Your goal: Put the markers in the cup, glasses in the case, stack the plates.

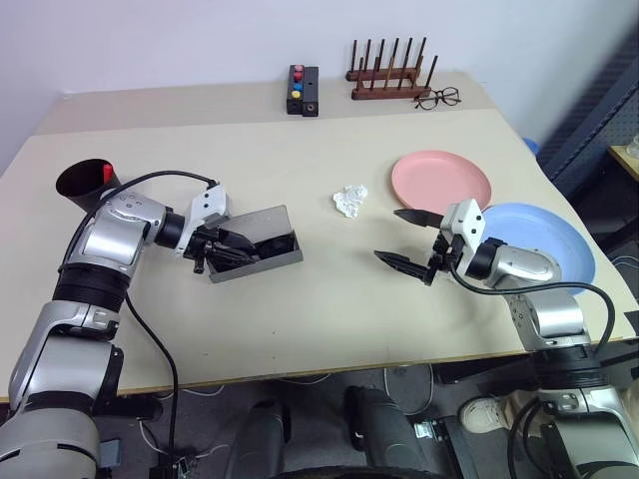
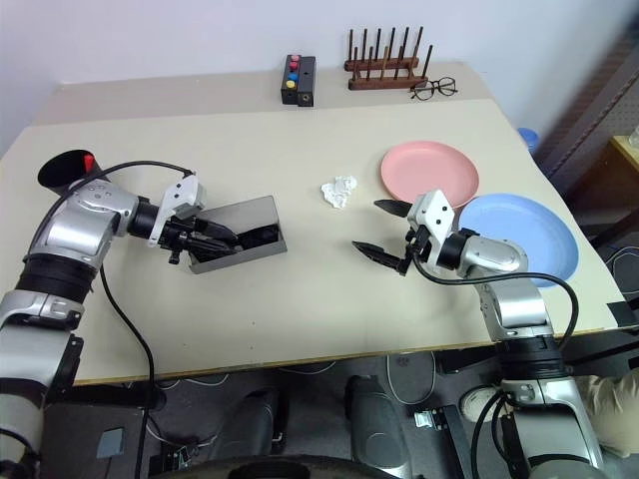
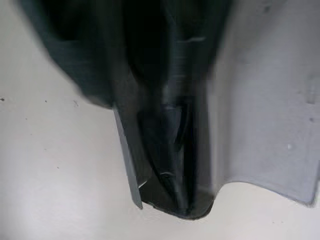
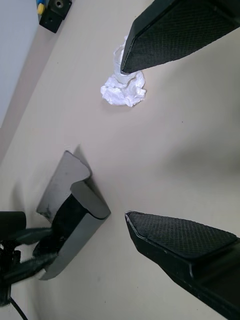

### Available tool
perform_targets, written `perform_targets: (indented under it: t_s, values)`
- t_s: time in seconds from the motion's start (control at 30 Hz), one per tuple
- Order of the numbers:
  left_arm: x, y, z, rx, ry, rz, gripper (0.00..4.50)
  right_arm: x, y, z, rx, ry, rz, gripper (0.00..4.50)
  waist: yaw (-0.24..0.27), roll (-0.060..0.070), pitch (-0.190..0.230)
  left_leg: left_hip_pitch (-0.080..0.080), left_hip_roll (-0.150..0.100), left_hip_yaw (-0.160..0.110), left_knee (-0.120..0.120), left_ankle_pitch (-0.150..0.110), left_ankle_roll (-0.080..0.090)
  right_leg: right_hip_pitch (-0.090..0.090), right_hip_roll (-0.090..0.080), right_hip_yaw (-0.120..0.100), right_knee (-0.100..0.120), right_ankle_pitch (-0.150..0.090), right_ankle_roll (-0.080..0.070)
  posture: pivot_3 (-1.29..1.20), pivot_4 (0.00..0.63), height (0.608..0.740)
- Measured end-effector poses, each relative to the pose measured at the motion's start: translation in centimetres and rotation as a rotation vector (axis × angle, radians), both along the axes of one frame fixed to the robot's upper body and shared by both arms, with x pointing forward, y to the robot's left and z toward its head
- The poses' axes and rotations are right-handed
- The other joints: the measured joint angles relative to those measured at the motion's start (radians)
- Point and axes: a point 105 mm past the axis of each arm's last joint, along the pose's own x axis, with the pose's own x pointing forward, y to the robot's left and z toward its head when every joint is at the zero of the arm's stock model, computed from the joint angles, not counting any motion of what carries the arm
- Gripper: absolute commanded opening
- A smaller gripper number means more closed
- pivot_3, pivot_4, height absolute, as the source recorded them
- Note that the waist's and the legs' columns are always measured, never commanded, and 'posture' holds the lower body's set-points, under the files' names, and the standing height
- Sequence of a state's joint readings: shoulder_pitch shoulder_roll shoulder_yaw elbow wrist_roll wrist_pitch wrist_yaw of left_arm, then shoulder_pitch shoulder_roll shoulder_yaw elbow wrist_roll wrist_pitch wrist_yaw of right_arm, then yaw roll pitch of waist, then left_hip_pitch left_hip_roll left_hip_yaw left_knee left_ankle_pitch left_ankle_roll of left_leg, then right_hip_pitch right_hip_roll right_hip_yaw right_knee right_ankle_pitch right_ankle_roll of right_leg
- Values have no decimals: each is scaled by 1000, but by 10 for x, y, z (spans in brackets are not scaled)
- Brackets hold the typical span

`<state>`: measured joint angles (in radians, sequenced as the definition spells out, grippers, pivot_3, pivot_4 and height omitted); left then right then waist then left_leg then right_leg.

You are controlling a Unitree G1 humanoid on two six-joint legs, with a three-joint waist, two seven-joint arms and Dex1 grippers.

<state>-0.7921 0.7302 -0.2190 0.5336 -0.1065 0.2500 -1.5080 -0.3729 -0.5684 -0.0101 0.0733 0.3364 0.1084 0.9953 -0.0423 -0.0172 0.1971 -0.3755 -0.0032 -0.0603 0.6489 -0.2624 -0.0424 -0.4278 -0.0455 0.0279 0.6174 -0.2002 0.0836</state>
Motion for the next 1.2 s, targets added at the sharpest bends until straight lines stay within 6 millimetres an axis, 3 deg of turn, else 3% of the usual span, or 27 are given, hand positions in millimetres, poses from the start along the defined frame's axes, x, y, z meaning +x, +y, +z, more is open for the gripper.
perform_targets:
  t_s: [0.03, 0.27, 0.43, 0.53, 0.73, 0.77, 1.0, 1.2]
  values:
    - [0, 0, -1, 2, -3, 3, 3880, 0, 0, 0, 0, 1, 0, 4500, 0, 0, 0, 0, 0, 0, 0, 0, 0, 0, 0, 0, 0, 0, 0, 0, 150, 740]
    - [4, 0, 5, -16, -54, 20, 3880, 0, 0, 0, 0, 5, -1, 4500, 0, 0, 0, 0, 0, 0, 0, 0, 0, 0, 0, 0, 0, 0, 0, 0, 150, 740]
    - [25, -6, 35, -90, -203, 101, 3880, 0, 0, 0, -1, 3, 1, 4500, 2, 0, 0, 0, 0, 0, 1, 0, 0, 0, 0, 0, 0, 0, 1, 0, 150, 740]
    - [39, -5, 50, -145, -272, 200, 3106, 1, 1, 0, -2, 2, 3, 4500, 2, 0, 0, 0, 0, 0, 0, 0, 0, 0, 0, 0, 0, 2, 3, 0, 150, 740]
    - [53, 4, 57, -217, -321, 380, 251, 2, 2, 3, -6, -9, 8, 4500, -2, 0, 0, 0, 0, 0, 0, 0, 0, 0, 0, 0, 0, 2, 4, 0, 150, 740]
    - [55, 8, 59, -225, -335, 422, 49, 2, 3, 3, -9, -8, 11, 4500, -1, 0, 0, 0, 0, 0, 0, 0, 0, 0, 0, 0, 0, 2, 4, 0, 150, 740]
    - [61, 21, 48, -223, -393, 625, 49, -3, 5, -7, -64, 14, 60, 4500, 3, 0, 0, 0, 0, 0, 0, 0, 0, 0, -1, 0, 0, 2, 4, 0, 150, 740]
    - [52, 20, 26, -214, -331, 684, 49, -12, -12, -21, -141, 68, 67, 4500, 4, -1, 0, 0, 0, 0, 0, 0, 0, 0, -1, 0, 0, 3, 3, 0, 150, 740]
